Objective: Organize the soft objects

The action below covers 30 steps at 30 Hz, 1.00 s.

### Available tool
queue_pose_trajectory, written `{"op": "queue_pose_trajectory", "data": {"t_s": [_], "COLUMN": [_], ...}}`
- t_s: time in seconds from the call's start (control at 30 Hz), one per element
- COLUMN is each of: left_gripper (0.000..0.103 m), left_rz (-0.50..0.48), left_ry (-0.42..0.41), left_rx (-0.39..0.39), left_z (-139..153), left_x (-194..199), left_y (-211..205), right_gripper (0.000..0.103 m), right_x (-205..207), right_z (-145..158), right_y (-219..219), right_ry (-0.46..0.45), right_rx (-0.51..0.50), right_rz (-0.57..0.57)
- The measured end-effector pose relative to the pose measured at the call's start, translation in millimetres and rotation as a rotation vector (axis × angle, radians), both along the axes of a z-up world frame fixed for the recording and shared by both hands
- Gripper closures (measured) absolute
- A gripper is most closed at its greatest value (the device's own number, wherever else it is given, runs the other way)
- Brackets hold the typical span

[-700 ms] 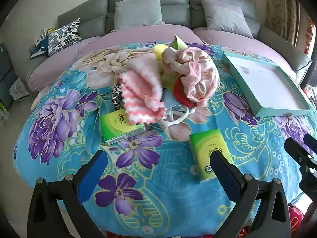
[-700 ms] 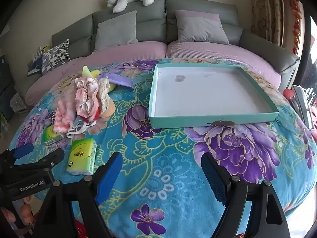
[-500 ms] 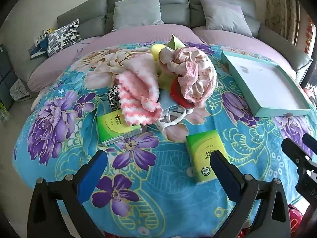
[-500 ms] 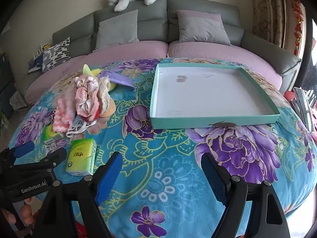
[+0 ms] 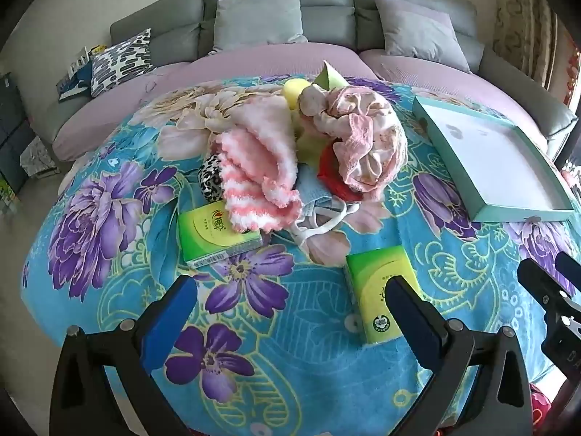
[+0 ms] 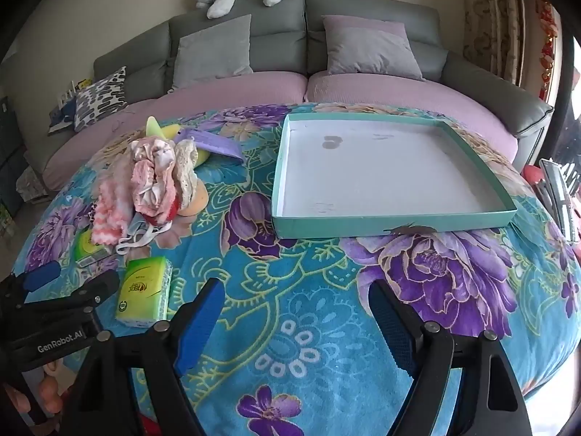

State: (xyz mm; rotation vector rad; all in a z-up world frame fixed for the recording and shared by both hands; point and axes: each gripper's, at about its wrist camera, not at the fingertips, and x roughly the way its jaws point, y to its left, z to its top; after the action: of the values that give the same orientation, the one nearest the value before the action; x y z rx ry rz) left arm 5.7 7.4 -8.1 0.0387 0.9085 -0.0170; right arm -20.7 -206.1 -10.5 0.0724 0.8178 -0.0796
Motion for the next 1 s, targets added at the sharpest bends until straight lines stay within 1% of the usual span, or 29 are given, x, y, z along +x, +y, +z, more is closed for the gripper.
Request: {"op": "queue_pose_trajectory", "data": {"t_s": [0.1, 0.23, 0.4, 0.6, 1.0], "left_gripper": [0.000, 0.000, 0.000, 0.000, 0.000], "left_rz": [0.024, 0.034, 0.028, 0.018, 0.023], "left_ry": [0.007, -0.004, -0.014, -0.018, -0.013], "left_rx": [-0.010, -0.016, 0.002, 0.037, 0.046], "left_z": [-1, -2, -1, 4, 7], "left_x": [1, -3, -5, -6, -4], "left_y": [3, 11, 8, -9, -12], "right_gripper": [0.019, 0.019, 0.019, 0.019, 0.019], "right_x": [0, -1, -2, -1, -1], "right_z": [0, 1, 2, 2, 2], "right_y": [0, 0, 3, 2, 3], "right_ry": [-0.004, -0.002, -0.004, 0.004, 0.006], "right_rx": [-0.003, -0.005, -0.020, -0.021, -0.022], "right_rz": [-0.005, -0.009, -0.006, -0.011, -0.011]}}
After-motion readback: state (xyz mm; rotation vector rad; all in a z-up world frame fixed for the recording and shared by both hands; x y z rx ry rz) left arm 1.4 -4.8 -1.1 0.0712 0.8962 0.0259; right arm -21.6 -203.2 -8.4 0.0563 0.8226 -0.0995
